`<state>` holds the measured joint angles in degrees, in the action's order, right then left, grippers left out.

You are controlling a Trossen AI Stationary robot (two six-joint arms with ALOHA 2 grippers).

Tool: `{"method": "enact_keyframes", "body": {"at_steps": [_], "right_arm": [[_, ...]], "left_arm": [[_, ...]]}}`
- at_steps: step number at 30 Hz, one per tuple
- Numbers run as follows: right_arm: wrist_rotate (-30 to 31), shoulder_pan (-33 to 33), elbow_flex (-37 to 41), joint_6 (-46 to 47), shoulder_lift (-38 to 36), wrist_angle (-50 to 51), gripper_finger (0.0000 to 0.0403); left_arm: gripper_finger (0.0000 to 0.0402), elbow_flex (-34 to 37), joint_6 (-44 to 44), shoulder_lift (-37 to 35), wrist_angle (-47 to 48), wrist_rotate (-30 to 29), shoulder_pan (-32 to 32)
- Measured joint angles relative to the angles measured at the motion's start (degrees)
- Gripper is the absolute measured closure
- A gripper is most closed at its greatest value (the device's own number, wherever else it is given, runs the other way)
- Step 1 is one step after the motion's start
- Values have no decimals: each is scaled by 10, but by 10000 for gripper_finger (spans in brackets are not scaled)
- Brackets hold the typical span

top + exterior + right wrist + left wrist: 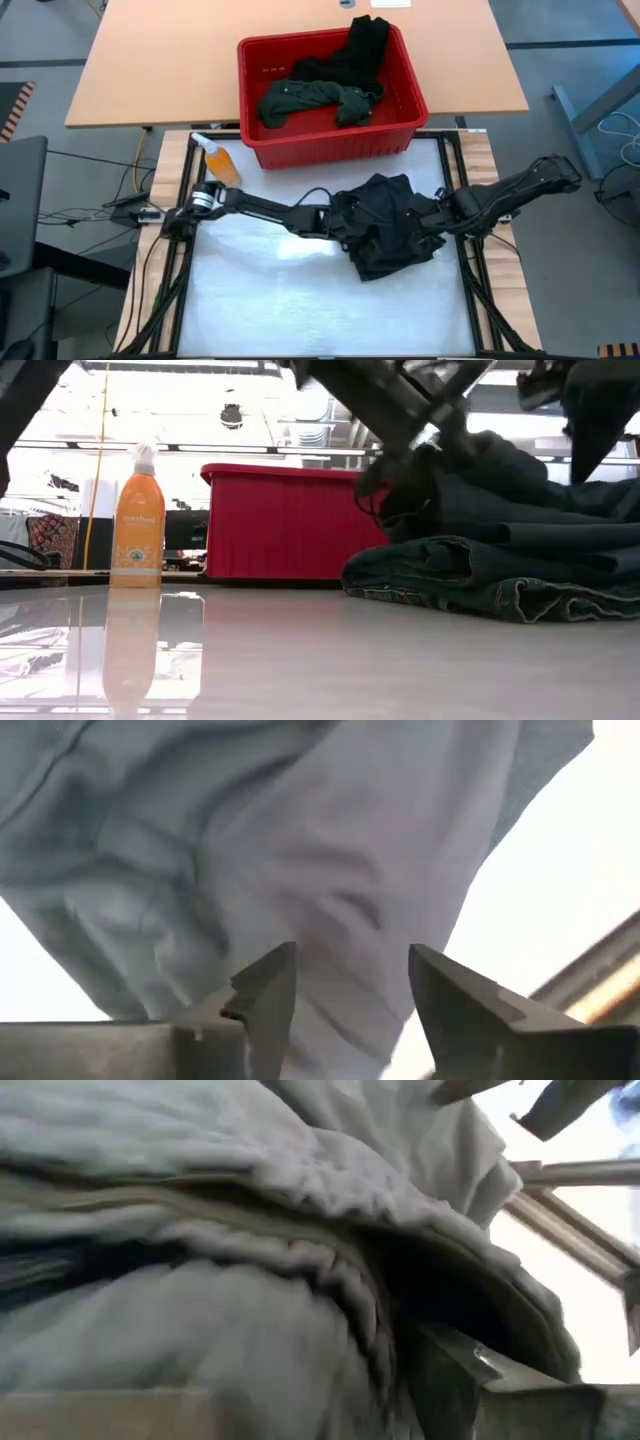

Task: Fold Laundry from Bin
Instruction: Stack the dark blue shorts on top of the dark blue jeans

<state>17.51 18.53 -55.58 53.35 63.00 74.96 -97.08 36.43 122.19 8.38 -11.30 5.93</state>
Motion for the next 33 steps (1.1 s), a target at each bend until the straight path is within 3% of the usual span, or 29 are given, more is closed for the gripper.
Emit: {"method": "enact_keyframes", "body": {"at_steps": [6,9,14,19,20,22,24,26,30,33], "right_arm": [[-11,20,-94,13,0,116,170],[6,31,-133,25,-1,123,177],[154,85,-123,-22,-11,-58,187],[293,134,-27,-63,2,-265,214],[312,138,-6,-67,9,-289,228],[348,146,32,-57,25,-319,267],[370,152,59,-25,40,-324,326],[391,156,82,8,56,-329,378],[424,157,124,29,108,-415,380],[376,149,134,-59,160,-515,385]], "left_arm": [[263,0,-8,-69,139,-39,17],[263,0,-25,-87,177,-38,36],[263,0,-85,-105,197,-175,73],[262,4,-131,-106,176,-280,71],[262,12,-144,-107,148,-272,60],[262,29,-175,-107,80,-199,27],[262,37,-202,-105,32,-136,-9],[262,35,-217,-92,0,-124,-40],[262,36,-240,-51,-9,-67,-78],[262,38,-242,-22,15,-18,-83]]}}
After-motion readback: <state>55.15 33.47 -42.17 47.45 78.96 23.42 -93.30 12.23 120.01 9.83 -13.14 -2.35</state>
